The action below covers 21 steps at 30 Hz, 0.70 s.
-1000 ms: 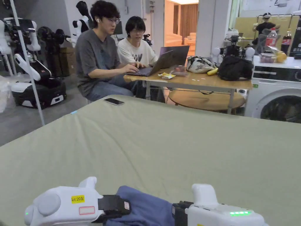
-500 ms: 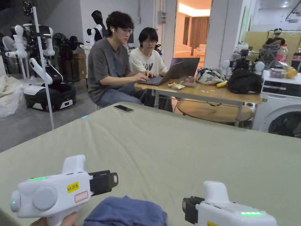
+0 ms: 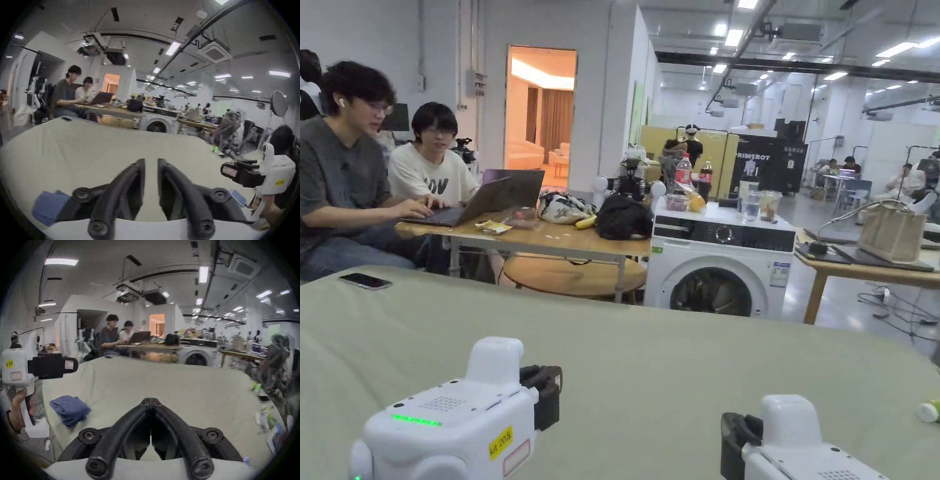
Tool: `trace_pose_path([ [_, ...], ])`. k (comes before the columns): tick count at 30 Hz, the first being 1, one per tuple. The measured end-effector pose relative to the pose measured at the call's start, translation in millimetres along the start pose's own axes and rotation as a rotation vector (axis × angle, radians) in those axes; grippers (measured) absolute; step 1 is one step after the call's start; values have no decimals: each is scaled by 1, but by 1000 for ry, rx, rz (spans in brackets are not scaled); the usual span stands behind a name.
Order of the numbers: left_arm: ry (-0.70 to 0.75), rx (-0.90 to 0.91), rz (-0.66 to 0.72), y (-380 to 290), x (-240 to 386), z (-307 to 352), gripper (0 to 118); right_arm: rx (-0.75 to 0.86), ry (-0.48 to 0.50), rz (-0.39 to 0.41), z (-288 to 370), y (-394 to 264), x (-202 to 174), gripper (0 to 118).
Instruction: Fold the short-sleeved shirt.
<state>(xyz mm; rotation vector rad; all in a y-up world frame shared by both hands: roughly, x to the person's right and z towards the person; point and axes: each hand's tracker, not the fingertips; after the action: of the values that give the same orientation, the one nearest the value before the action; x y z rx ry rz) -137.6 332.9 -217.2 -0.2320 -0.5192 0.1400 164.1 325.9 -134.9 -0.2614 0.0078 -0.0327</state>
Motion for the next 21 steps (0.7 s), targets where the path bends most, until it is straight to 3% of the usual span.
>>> trace_pose_path([
  [4, 60, 61, -155, -1, 33, -2, 0, 27, -82, -45, 18, -2, 36, 0],
  [7, 55, 28, -139, 4, 34, -2, 0, 31, -90, -93, 22, -3, 48, 0],
  [21, 120, 16, -162, 12, 23, 11, 0, 62, -96, -38, 10, 9, 27, 0],
])
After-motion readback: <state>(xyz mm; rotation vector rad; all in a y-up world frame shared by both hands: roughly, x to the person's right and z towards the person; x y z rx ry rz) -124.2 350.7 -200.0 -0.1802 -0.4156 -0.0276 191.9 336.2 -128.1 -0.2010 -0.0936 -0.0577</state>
